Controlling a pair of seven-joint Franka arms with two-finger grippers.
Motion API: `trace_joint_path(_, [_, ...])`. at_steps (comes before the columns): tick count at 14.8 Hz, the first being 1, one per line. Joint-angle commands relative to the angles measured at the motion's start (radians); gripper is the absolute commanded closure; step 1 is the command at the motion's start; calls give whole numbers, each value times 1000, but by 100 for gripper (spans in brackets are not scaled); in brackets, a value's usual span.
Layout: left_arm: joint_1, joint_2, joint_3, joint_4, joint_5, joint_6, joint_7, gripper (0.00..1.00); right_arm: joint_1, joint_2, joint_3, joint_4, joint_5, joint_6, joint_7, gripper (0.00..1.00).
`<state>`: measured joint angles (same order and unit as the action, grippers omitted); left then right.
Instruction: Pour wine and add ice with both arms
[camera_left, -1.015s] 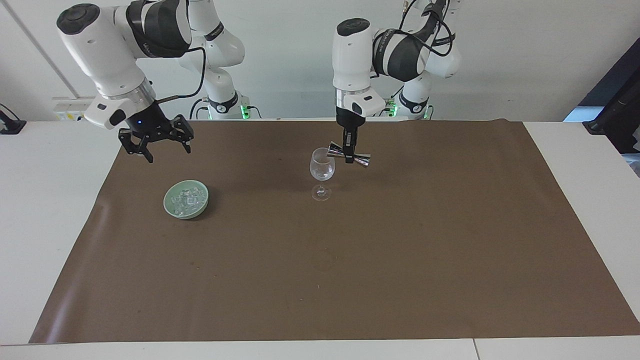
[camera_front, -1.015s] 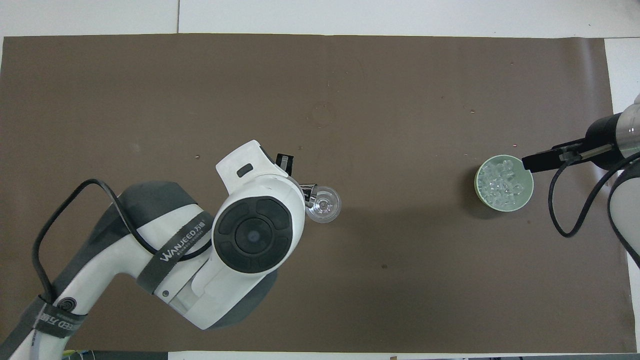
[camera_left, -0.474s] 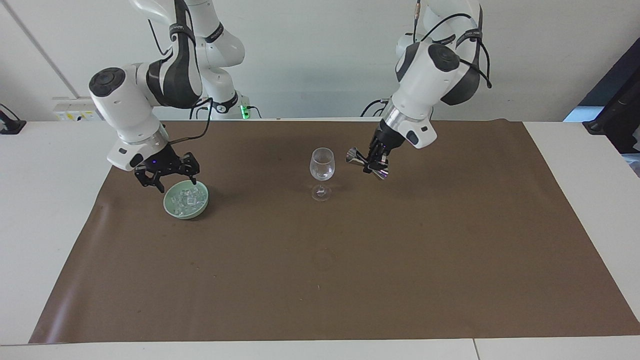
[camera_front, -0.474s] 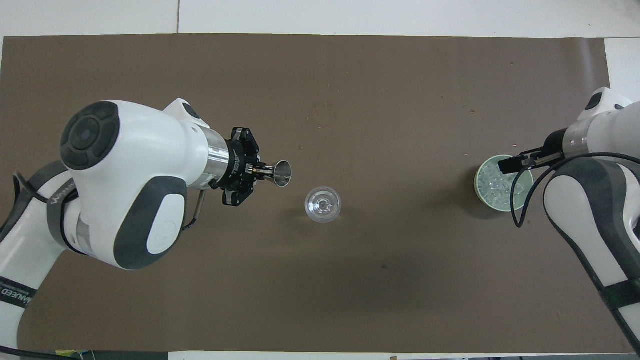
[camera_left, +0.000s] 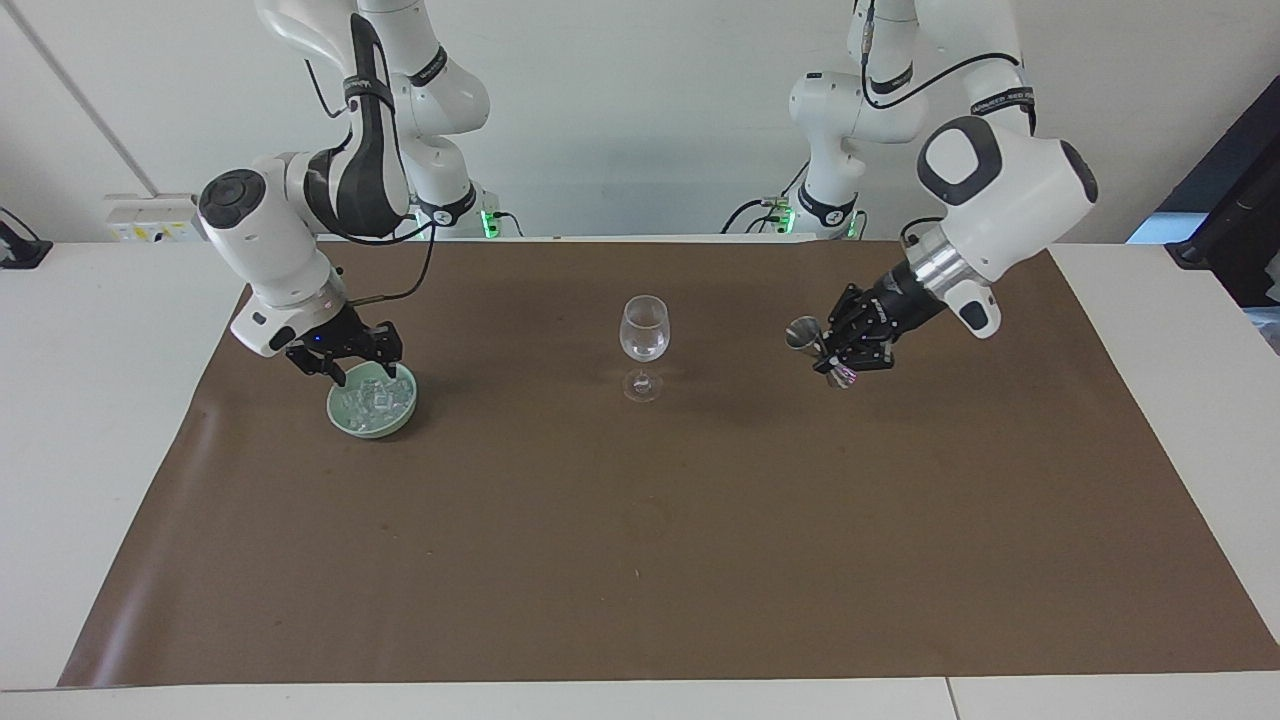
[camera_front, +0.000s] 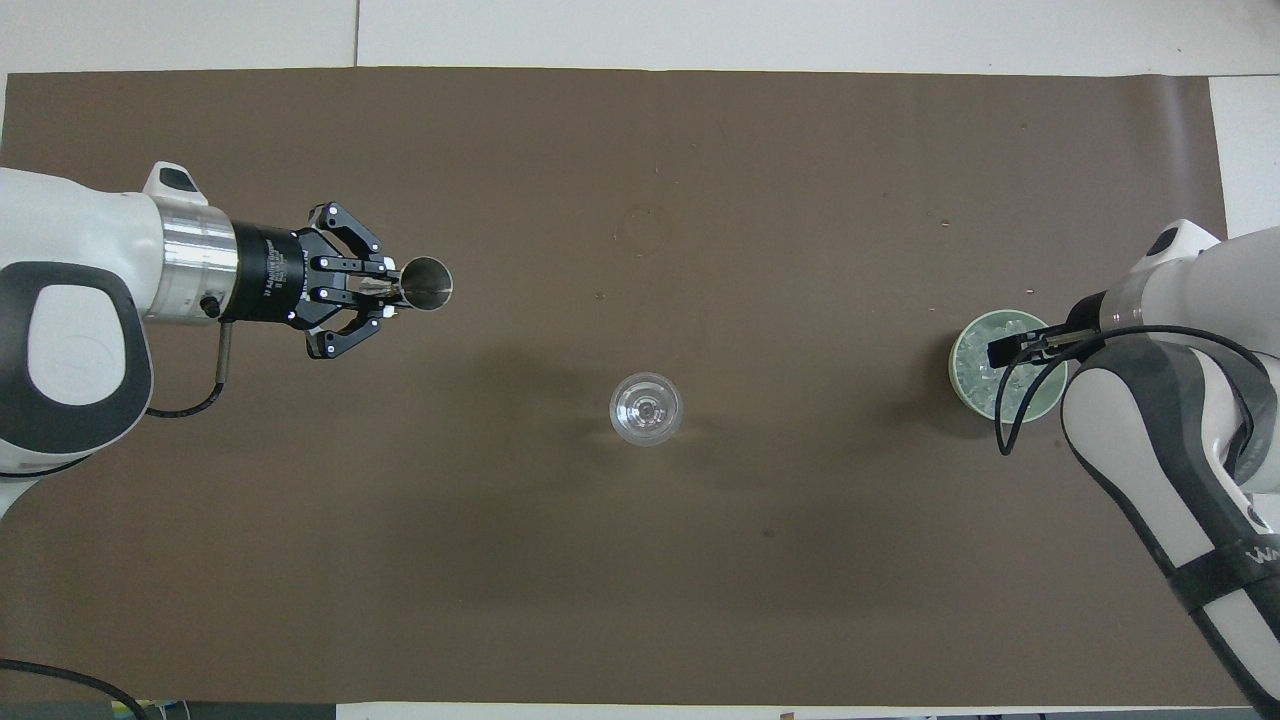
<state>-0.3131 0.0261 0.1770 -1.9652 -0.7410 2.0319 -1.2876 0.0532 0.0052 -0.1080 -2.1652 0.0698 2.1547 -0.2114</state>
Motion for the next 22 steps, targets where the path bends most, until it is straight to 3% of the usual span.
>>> trace_joint_path(1, [113,41,-13,-17,-139,-79,150,100,-6,22,5,-18,13,57,10,29])
trace_joint_path(5, [256,144,-14,-14,-289,-168,295,100,-3,67,5,-16,13,82,38,30])
trace_joint_path(6, [305,185,-13,-9,-389,-200,310,100,-3,76,5,-16,13,88,41,30])
trace_joint_path(8, [362,260,-13,23,-443,-281,410,100,-6,87,5,-16,13,90,41,31])
trace_joint_path(12, [459,342,-13,16,-543,-346,565,100,-10,96,5,-19,13,91,41,35])
trace_joint_path(17, [517,446,-11,71,-609,-386,577,100,-10,96,5,-34,12,99,37,42])
trace_joint_path(22, [554,486,-11,75,-617,-384,573,100,-13,122,5,-36,12,117,40,42])
